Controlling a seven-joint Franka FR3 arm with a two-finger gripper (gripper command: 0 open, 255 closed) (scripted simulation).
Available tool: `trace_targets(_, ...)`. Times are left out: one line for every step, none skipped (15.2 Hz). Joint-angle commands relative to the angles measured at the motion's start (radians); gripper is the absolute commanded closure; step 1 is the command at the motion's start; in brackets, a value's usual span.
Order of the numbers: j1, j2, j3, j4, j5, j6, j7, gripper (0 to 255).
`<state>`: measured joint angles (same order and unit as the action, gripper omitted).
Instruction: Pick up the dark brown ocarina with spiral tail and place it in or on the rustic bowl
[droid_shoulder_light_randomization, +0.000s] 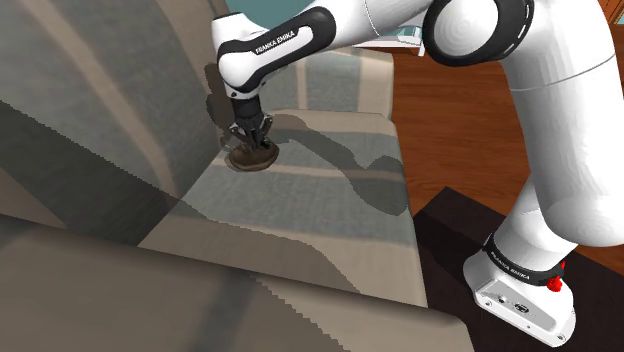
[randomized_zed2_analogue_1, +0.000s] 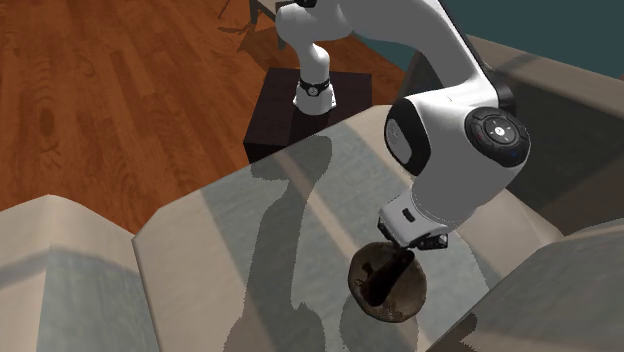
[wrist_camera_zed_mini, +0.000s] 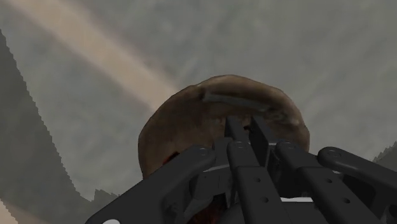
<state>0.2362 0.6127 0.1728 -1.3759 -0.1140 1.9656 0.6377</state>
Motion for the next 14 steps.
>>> trace_targets(0.000, 0.011, -0.001, -0.008, -0.002, 0.020, 0.001, 255)
trace_targets(0.000, 0.016, -0.002, -0.014, -0.003, 0.031, 0.002, 255)
trace_targets(0.001, 0.021, -0.002, -0.020, -0.004, 0.042, 0.003, 255)
trace_targets(0.001, 0.026, -0.003, -0.026, -0.005, 0.052, 0.003, 255)
trace_targets(0.001, 0.031, -0.004, -0.031, -0.006, 0.063, 0.004, 255)
trace_targets(0.001, 0.041, -0.005, -0.040, -0.008, 0.081, 0.005, 255)
trace_targets(0.001, 0.040, -0.005, -0.041, -0.008, 0.081, 0.005, 255)
trace_targets(0.001, 0.041, -0.004, -0.040, -0.008, 0.081, 0.005, 255)
trace_targets(0.001, 0.041, -0.004, -0.040, -0.008, 0.081, 0.005, 255)
trace_targets(0.001, 0.041, -0.004, -0.040, -0.008, 0.081, 0.005, 255)
trace_targets(0.001, 0.041, -0.004, -0.040, -0.008, 0.081, 0.005, 255)
trace_targets(0.000, 0.041, -0.004, -0.040, -0.008, 0.081, 0.005, 255)
trace_targets(0.000, 0.041, -0.004, -0.040, -0.008, 0.081, 0.005, 255)
trace_targets(0.000, 0.041, -0.004, -0.040, -0.009, 0.081, 0.006, 255)
